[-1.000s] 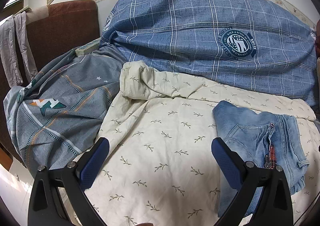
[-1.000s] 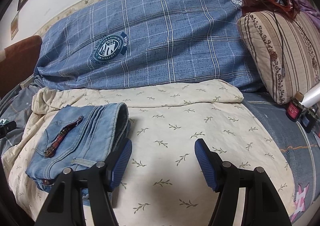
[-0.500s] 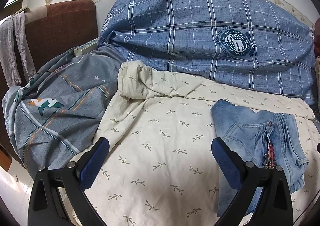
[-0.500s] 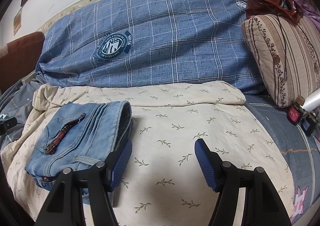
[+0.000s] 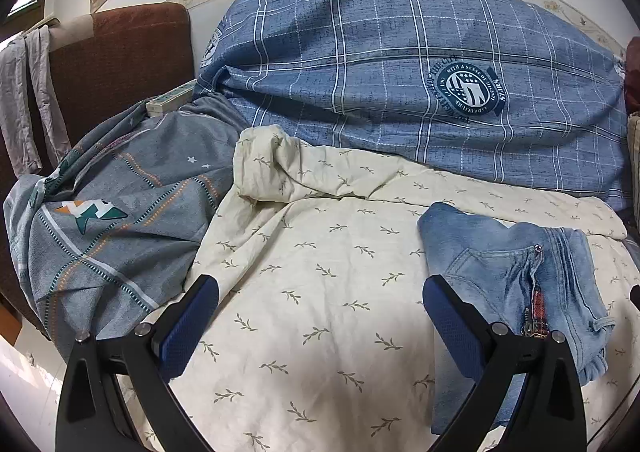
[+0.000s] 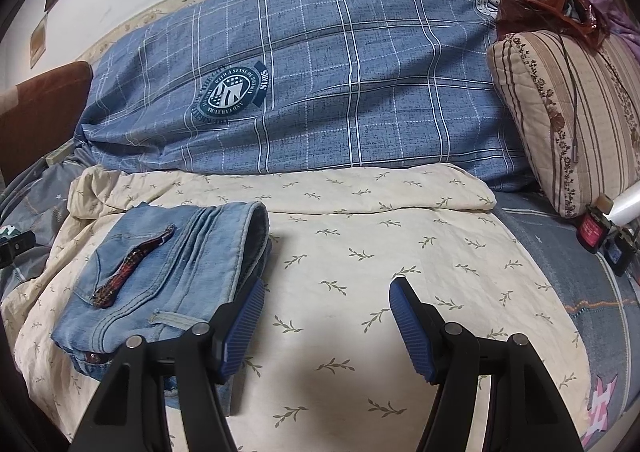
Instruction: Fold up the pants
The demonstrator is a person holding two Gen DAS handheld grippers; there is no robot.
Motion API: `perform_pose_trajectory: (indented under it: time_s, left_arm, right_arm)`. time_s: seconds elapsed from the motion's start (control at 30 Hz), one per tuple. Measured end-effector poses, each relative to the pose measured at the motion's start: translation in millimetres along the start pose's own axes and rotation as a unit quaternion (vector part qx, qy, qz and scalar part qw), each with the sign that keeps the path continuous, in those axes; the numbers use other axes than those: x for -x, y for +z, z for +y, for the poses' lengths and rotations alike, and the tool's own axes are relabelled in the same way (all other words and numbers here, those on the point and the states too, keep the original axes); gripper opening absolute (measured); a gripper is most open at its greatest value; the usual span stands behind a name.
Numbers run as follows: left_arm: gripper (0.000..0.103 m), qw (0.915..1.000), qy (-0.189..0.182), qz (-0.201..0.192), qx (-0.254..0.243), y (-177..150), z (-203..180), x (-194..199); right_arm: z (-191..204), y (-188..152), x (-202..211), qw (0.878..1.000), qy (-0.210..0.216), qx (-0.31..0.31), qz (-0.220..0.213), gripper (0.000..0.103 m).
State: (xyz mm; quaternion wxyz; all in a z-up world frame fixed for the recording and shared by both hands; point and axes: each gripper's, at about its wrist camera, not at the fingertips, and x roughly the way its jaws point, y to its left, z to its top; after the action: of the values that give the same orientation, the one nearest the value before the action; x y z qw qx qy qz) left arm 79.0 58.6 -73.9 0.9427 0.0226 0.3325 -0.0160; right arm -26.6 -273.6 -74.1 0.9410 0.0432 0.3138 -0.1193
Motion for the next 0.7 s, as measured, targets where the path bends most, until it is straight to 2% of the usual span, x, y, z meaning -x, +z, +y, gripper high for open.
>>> perform_pose_trajectory:
  time_s: [0.7]
  left_arm:
    - [0.102,0.9999,-0.012,-0.009,-0.006,-1.3,-3.5,6.8]
  right_arm:
    - [6.1,-0.9,0.4,1.000,0.003,0.016,-0.002,0.069]
